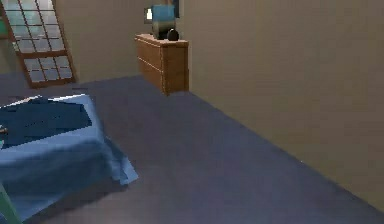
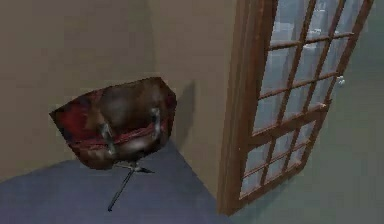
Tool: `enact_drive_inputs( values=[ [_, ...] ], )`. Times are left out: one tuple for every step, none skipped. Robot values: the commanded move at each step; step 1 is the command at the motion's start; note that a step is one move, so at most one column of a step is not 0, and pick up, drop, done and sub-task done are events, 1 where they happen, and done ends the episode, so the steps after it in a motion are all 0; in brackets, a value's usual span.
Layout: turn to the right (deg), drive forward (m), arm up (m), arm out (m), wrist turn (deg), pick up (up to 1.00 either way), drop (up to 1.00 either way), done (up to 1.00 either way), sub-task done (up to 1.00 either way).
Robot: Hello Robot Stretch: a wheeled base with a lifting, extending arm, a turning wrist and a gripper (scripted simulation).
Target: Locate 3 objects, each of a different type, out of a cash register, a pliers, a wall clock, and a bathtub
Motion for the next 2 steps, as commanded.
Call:
enact_drive_inputs(
  values=[
    [0.0,1.00,0.00,0.00,0.0,0.00,0.00,0.00,0.00],
    [0.0,0.70,0.00,0.00,0.0,0.00,0.00,0.00,0.00]
  ],
)
